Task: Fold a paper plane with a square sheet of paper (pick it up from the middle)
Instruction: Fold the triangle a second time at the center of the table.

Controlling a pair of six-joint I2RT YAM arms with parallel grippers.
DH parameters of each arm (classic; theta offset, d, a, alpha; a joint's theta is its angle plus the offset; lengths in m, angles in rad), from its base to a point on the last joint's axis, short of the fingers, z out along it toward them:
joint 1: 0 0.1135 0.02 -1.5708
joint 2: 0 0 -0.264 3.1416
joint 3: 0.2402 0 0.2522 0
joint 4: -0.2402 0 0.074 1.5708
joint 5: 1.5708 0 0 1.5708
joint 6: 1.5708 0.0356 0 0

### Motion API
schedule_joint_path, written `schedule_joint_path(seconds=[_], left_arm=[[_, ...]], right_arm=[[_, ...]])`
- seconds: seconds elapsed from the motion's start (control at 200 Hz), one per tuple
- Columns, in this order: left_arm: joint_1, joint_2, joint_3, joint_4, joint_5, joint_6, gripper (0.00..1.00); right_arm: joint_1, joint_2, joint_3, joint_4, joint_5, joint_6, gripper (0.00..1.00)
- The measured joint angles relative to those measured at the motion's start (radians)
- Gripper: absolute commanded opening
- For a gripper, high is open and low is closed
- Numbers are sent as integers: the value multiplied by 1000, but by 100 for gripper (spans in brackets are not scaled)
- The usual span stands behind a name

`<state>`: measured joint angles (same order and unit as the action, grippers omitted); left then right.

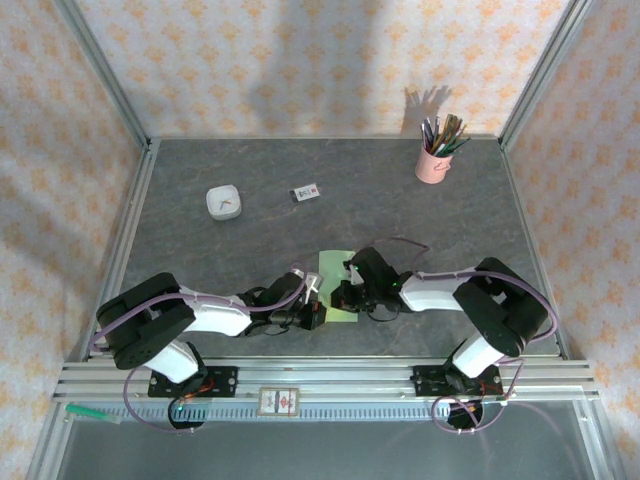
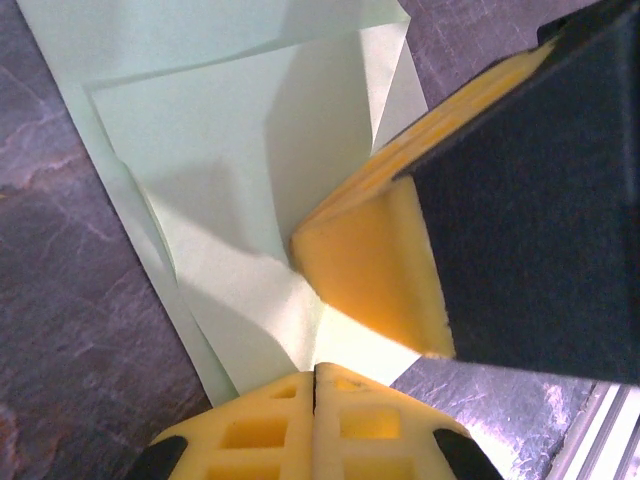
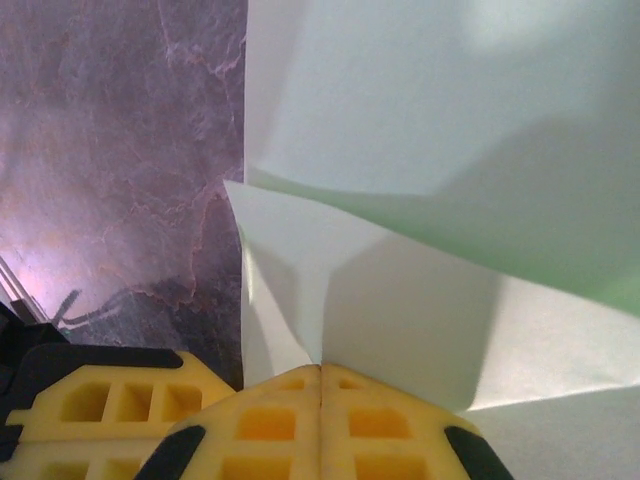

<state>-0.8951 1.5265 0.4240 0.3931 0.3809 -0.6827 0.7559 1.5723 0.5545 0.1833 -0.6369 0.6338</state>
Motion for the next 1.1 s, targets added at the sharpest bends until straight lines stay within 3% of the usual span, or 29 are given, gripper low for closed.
schedule_joint_path(seconds=[1.096], left_arm=[[0, -2, -6, 11, -2, 0, 0]], right_arm=[[-295, 39, 87, -159, -88, -200, 3]])
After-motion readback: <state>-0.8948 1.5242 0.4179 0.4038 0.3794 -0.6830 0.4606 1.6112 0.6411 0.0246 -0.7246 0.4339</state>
